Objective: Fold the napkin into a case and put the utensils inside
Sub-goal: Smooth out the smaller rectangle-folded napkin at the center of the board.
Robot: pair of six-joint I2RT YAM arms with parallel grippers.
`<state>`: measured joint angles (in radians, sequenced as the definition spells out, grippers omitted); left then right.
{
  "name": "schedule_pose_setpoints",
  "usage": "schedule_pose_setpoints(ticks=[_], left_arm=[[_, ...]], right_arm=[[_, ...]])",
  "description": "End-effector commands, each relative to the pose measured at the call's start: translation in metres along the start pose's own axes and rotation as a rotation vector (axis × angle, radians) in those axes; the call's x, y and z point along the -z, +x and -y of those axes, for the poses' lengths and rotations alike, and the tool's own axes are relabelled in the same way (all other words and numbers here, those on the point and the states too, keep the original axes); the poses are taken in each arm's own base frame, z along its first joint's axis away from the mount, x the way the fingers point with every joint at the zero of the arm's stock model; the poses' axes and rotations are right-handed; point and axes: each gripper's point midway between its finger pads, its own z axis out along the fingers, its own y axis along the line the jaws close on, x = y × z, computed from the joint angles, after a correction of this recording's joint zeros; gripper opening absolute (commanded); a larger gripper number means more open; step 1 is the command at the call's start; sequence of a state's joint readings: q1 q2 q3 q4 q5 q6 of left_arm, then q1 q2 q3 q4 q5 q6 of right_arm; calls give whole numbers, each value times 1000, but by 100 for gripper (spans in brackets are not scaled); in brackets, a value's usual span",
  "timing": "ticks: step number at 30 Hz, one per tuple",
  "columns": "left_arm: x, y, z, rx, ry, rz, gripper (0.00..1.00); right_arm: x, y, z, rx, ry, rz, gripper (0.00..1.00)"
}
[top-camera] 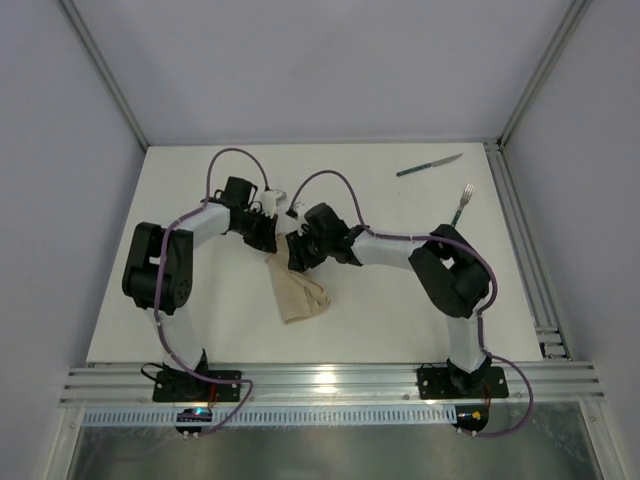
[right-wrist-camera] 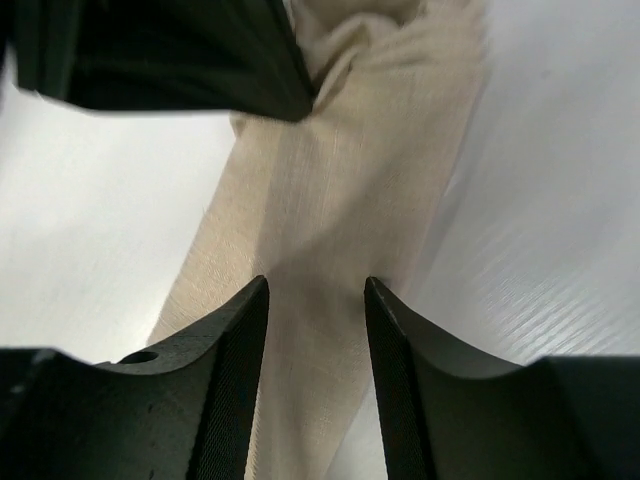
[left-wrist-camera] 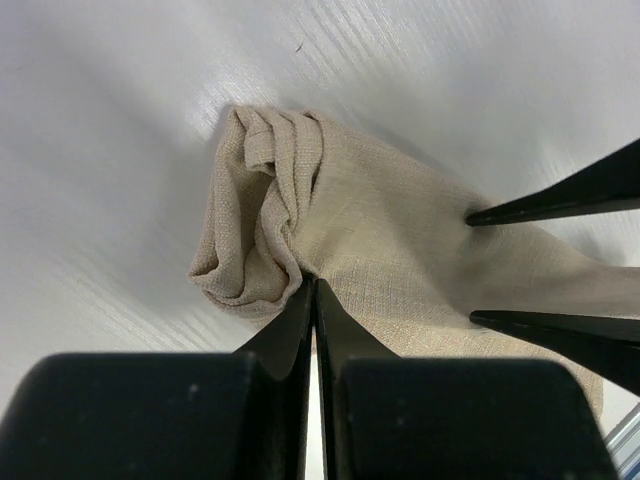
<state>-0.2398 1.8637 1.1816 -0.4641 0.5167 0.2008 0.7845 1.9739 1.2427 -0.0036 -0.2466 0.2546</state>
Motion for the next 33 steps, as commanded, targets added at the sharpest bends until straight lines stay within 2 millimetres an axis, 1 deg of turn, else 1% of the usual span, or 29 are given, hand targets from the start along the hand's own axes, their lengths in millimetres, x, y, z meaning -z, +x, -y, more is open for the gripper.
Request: schedule_pose_setpoints(ticks=[1, 2, 4, 5, 6, 7, 8, 9, 10, 11, 12, 13, 14, 17, 19, 20, 21, 22, 24, 25, 27, 30, 31, 33], left_arm=[[3, -6, 4, 28, 24, 3, 0], [3, -7, 3, 26, 22, 4, 0], [4, -7, 3, 29, 24, -1, 0], [4, -8, 3, 28, 22, 0, 0], [4, -8, 3, 29, 22, -2, 0], [4, -8, 3, 31, 21, -2, 0], [5, -9, 4, 33, 23, 0, 0], [5, -9, 4, 34, 26, 1, 0], [5, -9, 5, 36, 29, 1, 0], [6, -10, 5, 36, 29, 4, 0], [6, -10, 6, 38, 29, 3, 0], [6, -10, 6, 40, 29, 3, 0], [8, -10, 6, 37, 27, 5, 0], [8, -9, 7, 40, 33, 1, 0], [7, -8, 9, 46, 43, -2, 0], [6, -7, 9, 49, 45, -4, 0], [6, -7, 10, 49, 48, -4, 0], [5, -7, 9, 52, 46, -4, 0], [5, -7, 10, 55, 51, -4, 0], [4, -6, 10, 59, 53, -7, 0], [4, -7, 10, 58, 54, -3, 0], [4, -7, 10, 59, 54, -1, 0], [4, -7, 10, 60, 55, 0, 0], [4, -6, 10, 63, 55, -2, 0]], right_arm=[[9, 23, -6, 130, 35, -70, 48], [8, 27, -6, 145, 52, -77, 48], [8, 30, -11, 167, 50, -83, 47], [9, 30, -14, 175, 51, -81, 45], [10, 28, -12, 183, 77, -76, 38], [10, 29, -16, 204, 84, -74, 37], [12, 24, -18, 215, 92, -61, 35], [13, 24, -18, 223, 106, -59, 32], [14, 23, -20, 227, 107, -58, 32], [16, 20, -24, 233, 102, -49, 33], [17, 20, -25, 231, 103, -52, 34], [19, 18, -26, 233, 103, -50, 40], [22, 16, -28, 231, 100, -48, 41], [29, 8, -27, 229, 121, -27, 44], [37, -2, -28, 231, 141, 1, 45], [41, -5, -29, 234, 143, 9, 46], [41, -5, -29, 234, 142, 9, 47], [45, -8, -33, 234, 131, 20, 48], [46, -7, -41, 239, 105, 21, 50], [46, -3, -42, 242, 97, 12, 51], [44, 5, -52, 245, 55, -9, 56], [36, 19, -54, 248, 37, -58, 61], [31, 23, -53, 249, 41, -77, 61], [28, 28, -51, 248, 43, -95, 59]])
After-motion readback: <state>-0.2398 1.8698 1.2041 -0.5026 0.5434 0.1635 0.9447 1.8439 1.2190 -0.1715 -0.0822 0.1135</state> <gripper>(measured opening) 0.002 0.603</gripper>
